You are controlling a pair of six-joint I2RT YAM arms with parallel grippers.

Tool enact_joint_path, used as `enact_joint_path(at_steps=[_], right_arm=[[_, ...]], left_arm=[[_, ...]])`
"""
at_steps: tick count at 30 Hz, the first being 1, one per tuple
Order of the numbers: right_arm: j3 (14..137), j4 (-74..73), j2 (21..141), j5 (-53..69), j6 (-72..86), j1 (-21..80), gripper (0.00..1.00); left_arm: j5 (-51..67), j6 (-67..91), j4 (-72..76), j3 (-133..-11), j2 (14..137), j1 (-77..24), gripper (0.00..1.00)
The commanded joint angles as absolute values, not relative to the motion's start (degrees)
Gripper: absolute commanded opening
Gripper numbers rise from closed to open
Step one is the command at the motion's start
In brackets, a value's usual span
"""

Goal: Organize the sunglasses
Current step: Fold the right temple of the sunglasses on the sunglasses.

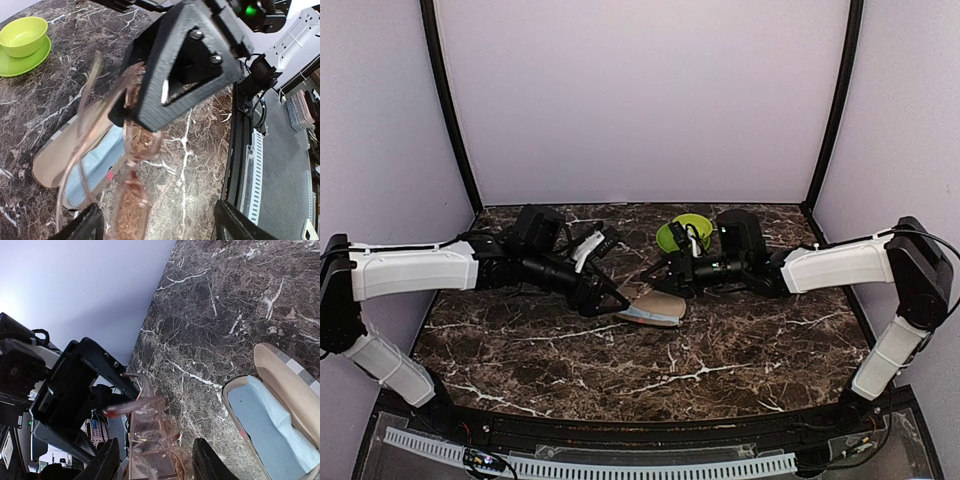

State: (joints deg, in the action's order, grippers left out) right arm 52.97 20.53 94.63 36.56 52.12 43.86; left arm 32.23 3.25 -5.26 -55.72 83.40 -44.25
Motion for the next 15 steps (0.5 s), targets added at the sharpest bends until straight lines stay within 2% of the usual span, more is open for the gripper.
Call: enact_joint_path(at_steps=[1, 9, 15], right_arm=[[54.6, 22.7, 94.7, 35.5, 50.9, 43.3, 0.09], [54.8, 22.9, 95.2, 35.7, 51.1, 43.3, 0.08], [54.7, 22.9, 94.7, 35.7, 51.2, 43.4, 0.08]], left_arm=[[34.5, 1.3, -6.8, -53.7, 77.7, -45.2, 0.79], [32.0, 1.2, -4.5, -53.3, 75.3, -45.1, 0.80], [25.2, 2.2, -2.2, -57.0, 78.4, -43.7, 0.80]])
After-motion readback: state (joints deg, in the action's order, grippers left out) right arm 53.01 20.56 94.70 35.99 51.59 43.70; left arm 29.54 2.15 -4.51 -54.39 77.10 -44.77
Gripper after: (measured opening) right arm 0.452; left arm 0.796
